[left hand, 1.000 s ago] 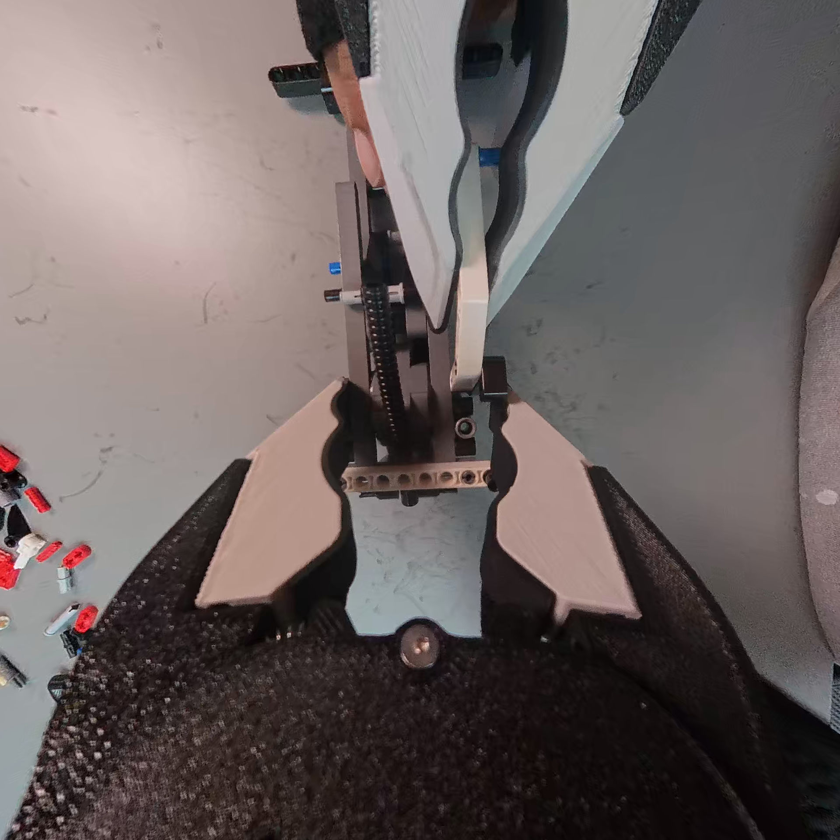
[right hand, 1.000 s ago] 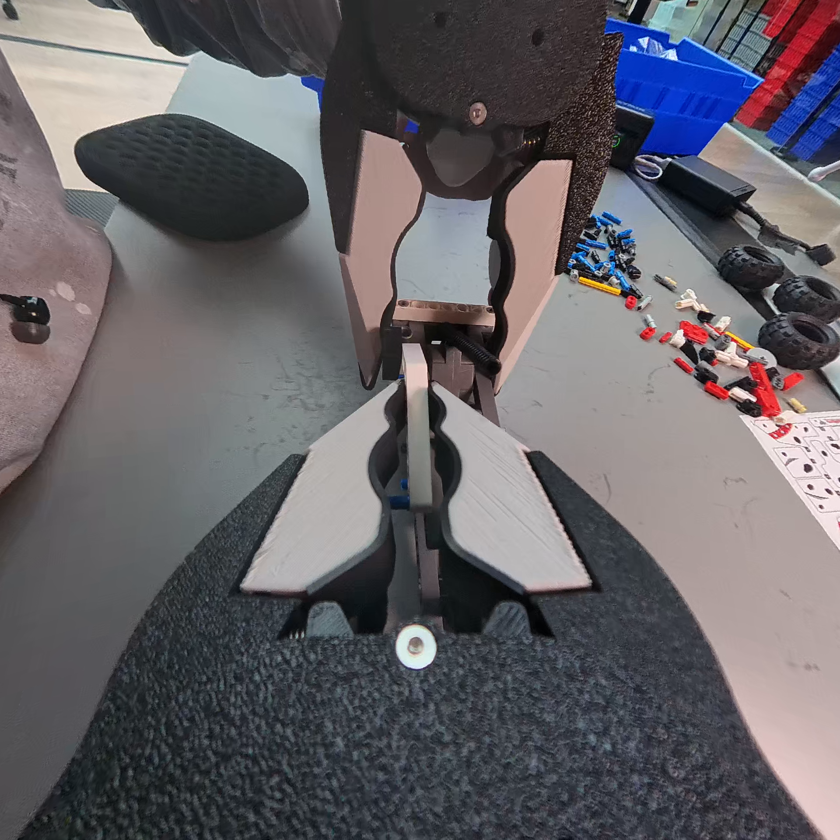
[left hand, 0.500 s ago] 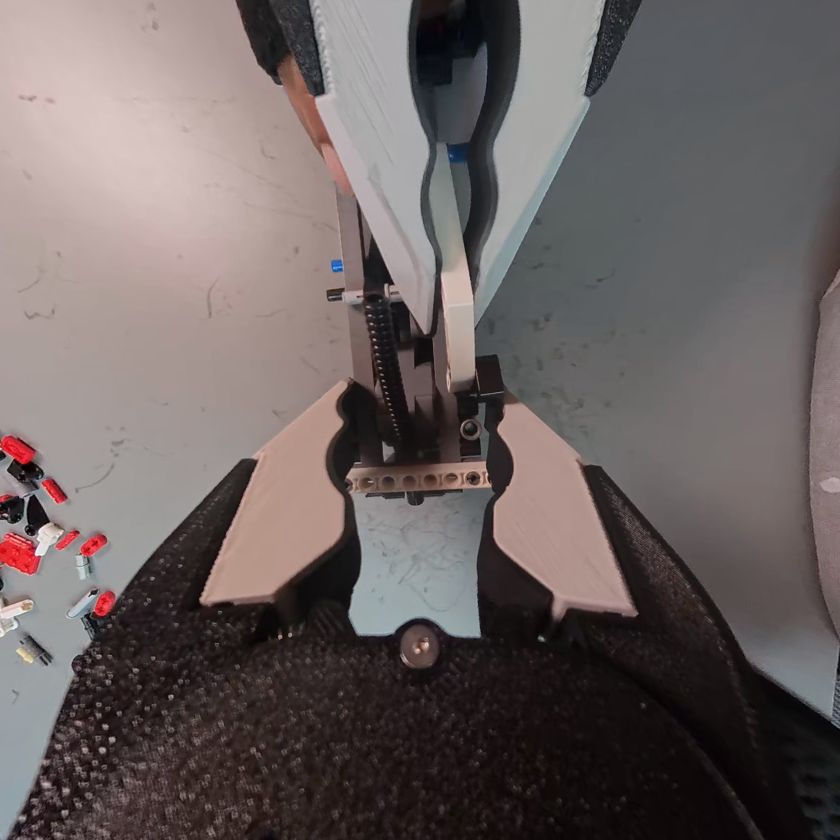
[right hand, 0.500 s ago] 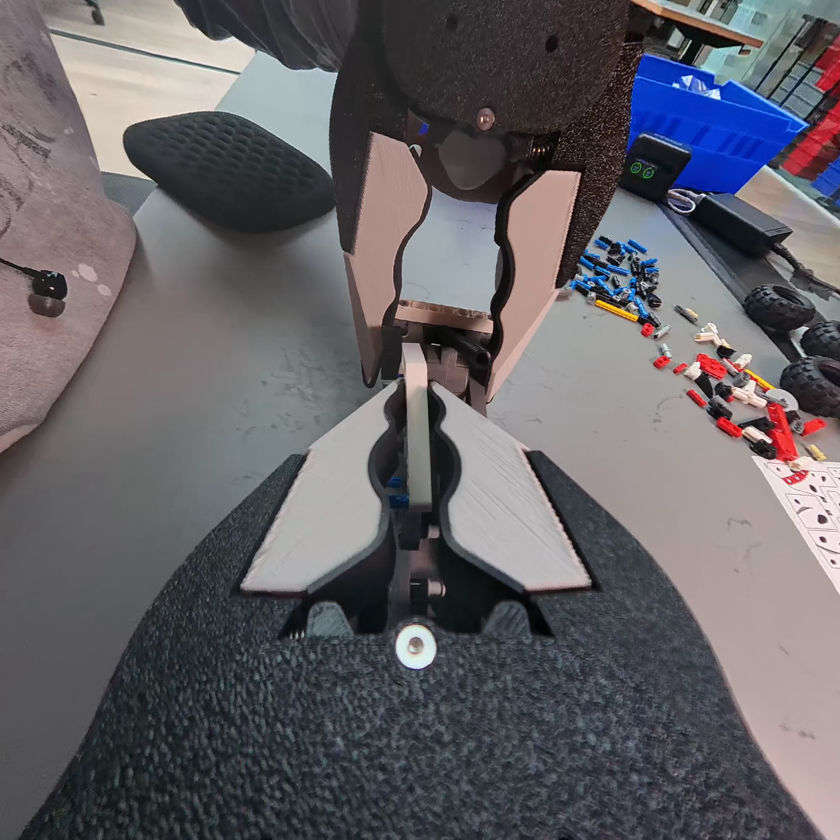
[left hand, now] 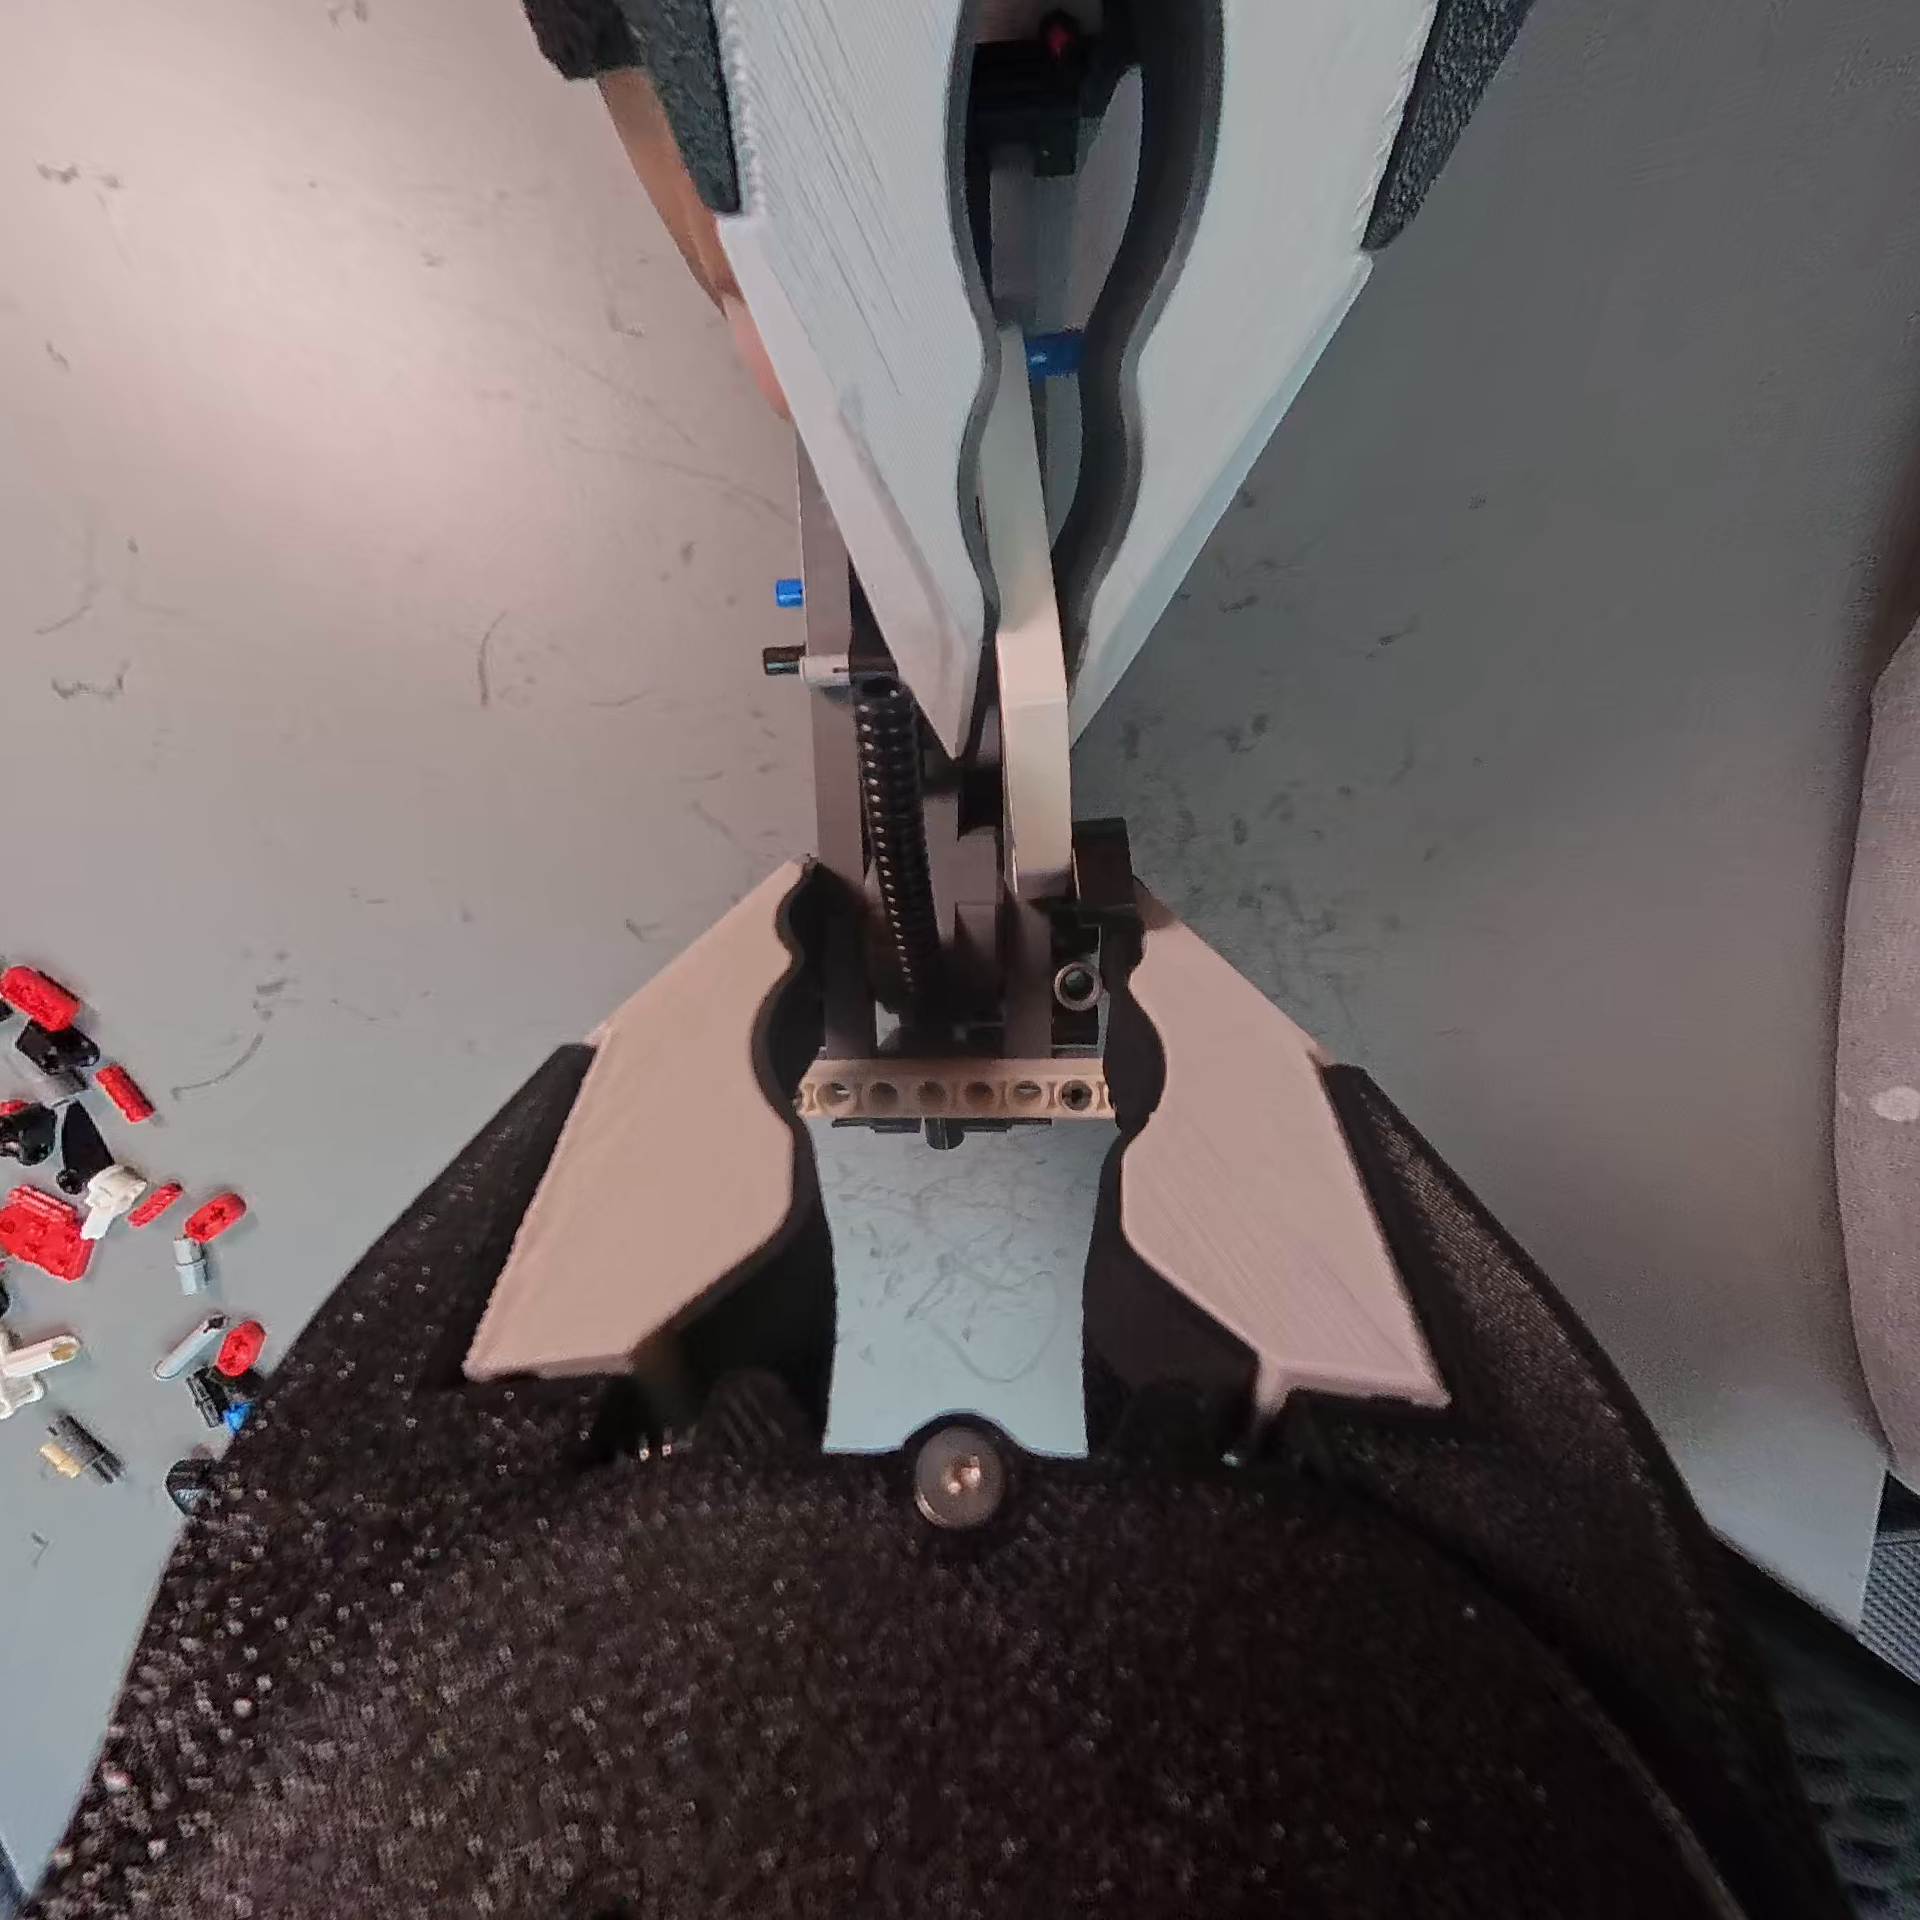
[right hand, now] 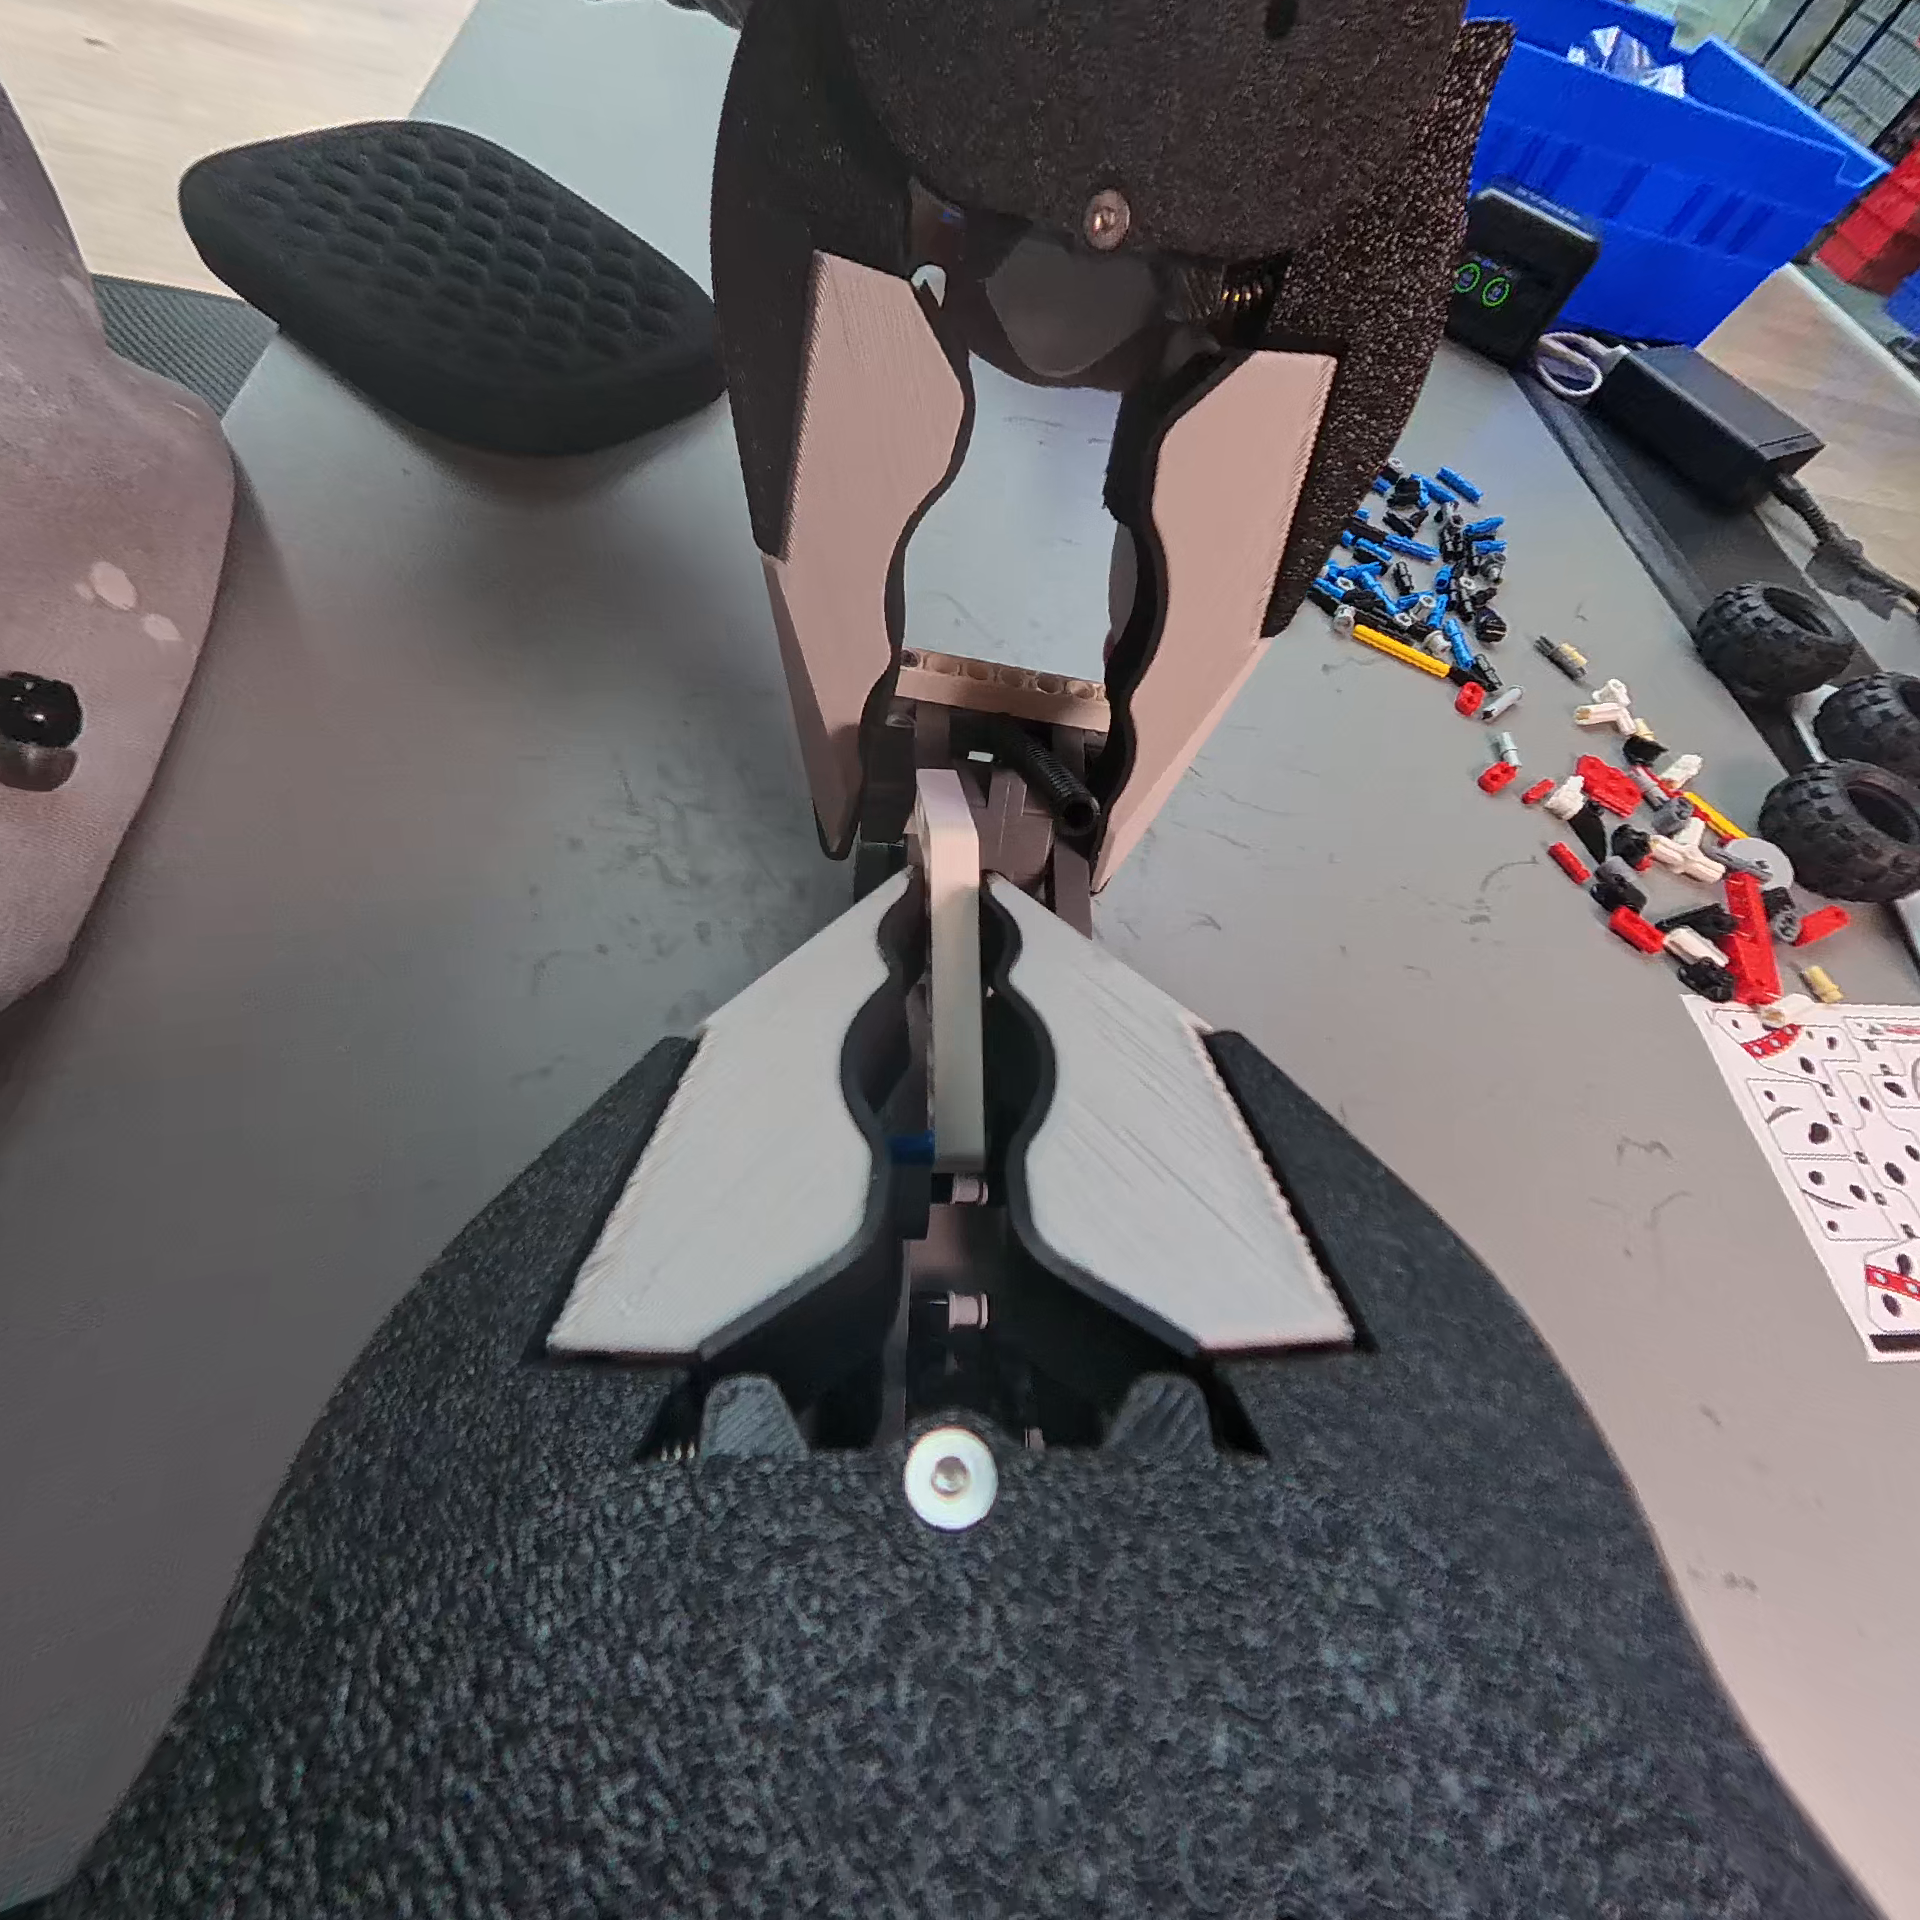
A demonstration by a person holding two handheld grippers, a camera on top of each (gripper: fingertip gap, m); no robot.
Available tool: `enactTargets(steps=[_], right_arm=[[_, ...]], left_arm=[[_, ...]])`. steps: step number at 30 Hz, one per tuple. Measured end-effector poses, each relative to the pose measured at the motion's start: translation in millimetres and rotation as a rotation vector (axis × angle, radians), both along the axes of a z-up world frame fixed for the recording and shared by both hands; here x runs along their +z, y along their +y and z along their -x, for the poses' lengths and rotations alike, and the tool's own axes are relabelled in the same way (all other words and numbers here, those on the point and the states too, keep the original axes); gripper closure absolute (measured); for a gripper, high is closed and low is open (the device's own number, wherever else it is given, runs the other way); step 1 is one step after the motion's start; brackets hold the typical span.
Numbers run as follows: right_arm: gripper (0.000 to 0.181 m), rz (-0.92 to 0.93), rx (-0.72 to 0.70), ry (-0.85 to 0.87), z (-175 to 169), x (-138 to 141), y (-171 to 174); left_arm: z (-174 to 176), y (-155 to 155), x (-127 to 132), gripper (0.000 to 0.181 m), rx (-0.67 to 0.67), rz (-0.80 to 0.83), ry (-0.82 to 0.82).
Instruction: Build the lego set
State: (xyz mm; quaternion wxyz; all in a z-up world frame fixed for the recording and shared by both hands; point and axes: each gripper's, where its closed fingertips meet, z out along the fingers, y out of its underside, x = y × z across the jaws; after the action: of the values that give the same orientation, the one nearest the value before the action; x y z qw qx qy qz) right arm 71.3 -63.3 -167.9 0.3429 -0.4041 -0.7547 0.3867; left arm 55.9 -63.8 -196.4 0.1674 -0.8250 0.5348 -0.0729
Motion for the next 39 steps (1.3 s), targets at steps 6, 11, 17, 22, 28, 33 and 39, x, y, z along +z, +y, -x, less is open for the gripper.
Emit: enactTargets(steps=[6,11,17,22,28,33,39], right_arm=[[0.166,-0.039,-0.042,-0.020,0.0,-2.0,3.6],[0.147,0.045,-0.082,-0.009,-11.5,11.8,11.0],[0.113,0.014,-0.191,-0.034,-20.1,20.0,24.4],[0.097,-0.010,-0.156,-0.213,6.3,0.2,6.5],[0.114,-0.052,-0.103,-0.409,18.5,-21.5,8.5],[0.127,-0.021,-0.125,-0.429,22.2,-21.8,6.5],[0.128,-0.031,-0.106,-0.416,21.8,-21.9,4.4]], left_arm=[[-2.8,4.1,0.3,0.128,0.017,0.000,-0.022],[-2.3,1.0,16.4,0.108,0.032,-0.084,-0.093],[26.6,-8.2,37.4,0.100,0.205,-0.174,-0.315],[33.9,-9.8,7.3,0.089,0.304,-0.191,-0.508],[14.4,1.3,-10.3,0.088,0.281,-0.142,-0.565],[4.4,0.4,-8.8,0.113,0.244,-0.190,-0.557],[4.7,-2.0,-9.2,0.115,0.249,-0.200,-0.548]])
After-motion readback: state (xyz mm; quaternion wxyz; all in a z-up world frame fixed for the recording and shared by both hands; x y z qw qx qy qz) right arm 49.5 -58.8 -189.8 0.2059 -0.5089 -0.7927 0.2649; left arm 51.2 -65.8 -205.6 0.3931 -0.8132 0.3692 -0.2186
